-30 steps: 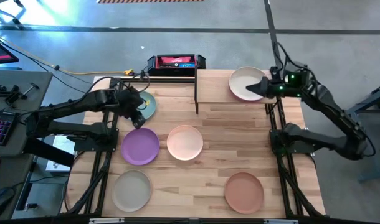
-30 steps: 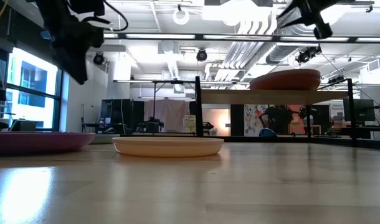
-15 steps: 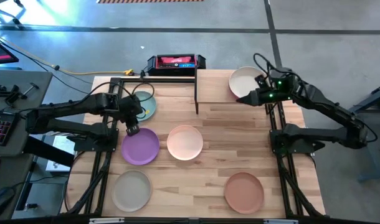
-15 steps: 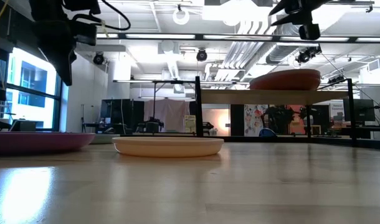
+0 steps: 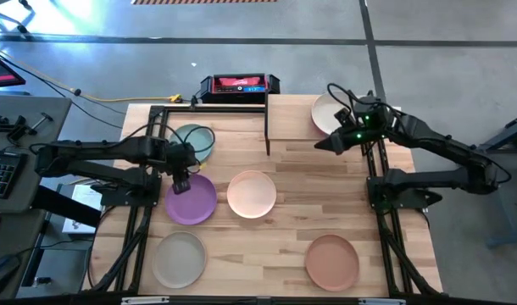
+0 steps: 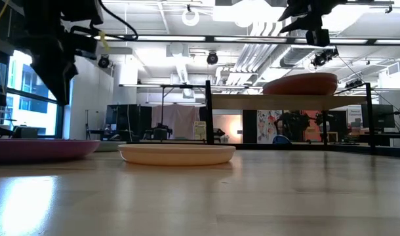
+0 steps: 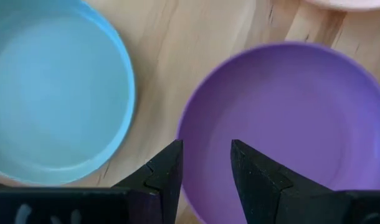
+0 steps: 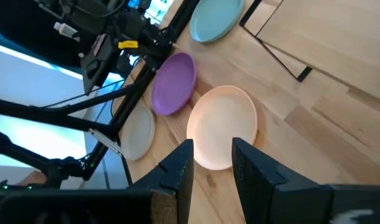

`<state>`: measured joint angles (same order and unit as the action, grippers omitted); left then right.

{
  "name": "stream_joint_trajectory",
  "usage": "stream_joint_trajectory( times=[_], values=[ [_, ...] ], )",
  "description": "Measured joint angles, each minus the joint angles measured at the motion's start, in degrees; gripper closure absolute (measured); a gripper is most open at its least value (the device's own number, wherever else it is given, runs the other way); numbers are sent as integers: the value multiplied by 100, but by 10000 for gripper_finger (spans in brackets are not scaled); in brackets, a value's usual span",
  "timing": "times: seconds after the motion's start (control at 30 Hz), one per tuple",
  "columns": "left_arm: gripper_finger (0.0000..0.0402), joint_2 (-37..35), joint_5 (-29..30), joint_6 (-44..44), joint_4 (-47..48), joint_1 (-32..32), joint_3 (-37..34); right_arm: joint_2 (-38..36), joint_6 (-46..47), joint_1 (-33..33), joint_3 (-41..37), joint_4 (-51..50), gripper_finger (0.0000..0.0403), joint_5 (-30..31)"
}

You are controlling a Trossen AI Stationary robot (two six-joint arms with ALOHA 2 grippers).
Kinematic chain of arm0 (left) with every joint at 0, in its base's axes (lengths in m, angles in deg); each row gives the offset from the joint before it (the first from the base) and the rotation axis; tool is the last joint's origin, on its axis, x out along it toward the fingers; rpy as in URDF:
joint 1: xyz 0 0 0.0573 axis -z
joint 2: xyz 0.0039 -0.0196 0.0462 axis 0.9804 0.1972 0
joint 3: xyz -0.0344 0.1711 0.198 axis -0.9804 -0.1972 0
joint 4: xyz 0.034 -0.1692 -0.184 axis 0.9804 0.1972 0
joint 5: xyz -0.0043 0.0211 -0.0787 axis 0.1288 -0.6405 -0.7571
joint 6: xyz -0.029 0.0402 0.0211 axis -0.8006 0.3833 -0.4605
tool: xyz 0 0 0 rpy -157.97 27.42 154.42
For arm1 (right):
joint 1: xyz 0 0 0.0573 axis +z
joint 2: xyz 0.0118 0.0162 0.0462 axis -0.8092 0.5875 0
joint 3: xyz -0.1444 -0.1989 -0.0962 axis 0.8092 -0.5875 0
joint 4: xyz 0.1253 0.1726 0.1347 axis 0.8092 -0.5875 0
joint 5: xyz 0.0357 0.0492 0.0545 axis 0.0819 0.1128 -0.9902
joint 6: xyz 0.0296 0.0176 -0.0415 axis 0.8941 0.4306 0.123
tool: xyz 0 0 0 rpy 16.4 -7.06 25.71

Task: Place and stack plates onto a shelf
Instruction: Stack the purple plate on top of the white plate on the shelf

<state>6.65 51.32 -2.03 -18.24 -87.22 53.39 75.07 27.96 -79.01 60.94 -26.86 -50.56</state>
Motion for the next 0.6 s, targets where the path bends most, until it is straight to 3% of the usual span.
stream_joint_trajectory(
  times=[0.6],
  values=[
    [277,1323,-335,16,-590,1,-1,0,-56,4,0,37,313,241]
  ],
)
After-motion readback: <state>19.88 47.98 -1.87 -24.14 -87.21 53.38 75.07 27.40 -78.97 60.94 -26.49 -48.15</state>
